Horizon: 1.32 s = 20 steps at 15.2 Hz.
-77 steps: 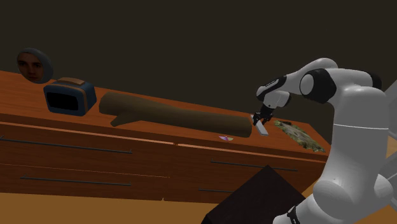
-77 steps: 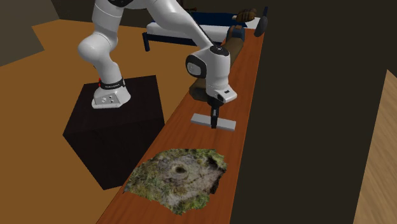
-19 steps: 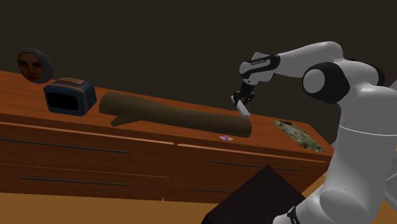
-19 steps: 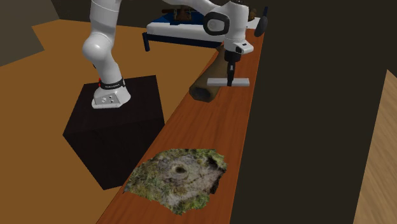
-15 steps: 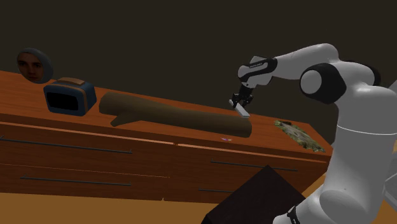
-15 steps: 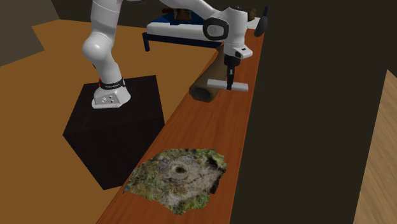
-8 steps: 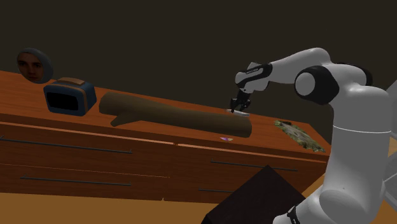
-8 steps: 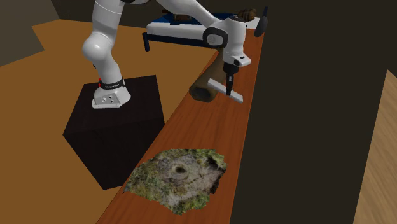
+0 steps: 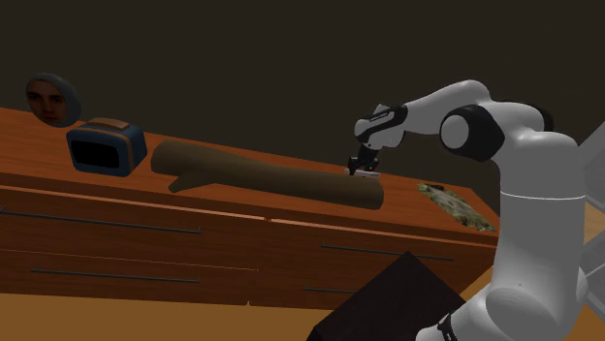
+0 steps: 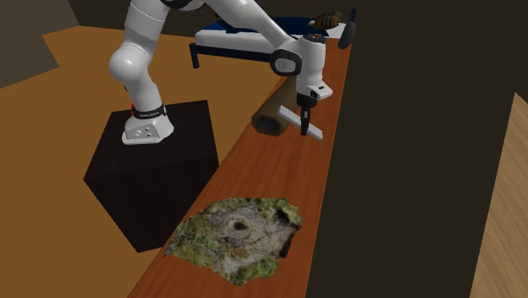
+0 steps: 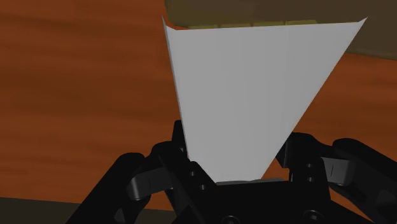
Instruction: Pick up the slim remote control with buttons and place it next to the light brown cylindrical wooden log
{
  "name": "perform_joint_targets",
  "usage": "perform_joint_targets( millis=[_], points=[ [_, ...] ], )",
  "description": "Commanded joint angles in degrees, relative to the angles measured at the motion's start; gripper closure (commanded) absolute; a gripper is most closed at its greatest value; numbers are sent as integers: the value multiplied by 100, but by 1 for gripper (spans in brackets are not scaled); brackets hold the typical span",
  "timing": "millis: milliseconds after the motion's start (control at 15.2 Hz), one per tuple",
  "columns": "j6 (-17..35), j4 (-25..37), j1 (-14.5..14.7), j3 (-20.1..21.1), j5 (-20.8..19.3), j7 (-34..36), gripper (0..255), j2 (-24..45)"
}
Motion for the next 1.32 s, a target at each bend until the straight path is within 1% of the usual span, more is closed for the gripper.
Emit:
perform_joint_targets(
  millis=[0,462,528,792,858,1122,1254],
  points=[
    [77,-58,7,31,25,0,255,85],
    [77,-58,10,27,28,-2,255,85],
    [118,-135,10,21,28,-22,0,49],
    [140,-201,31,15,19,-12,0,4],
    [77,-59,10,27,29,-2,0,85],
    [-434,26,110,-106,-159,112,0,-357],
    [-433,25,109,-106,-160,112,0,-358]
  ],
)
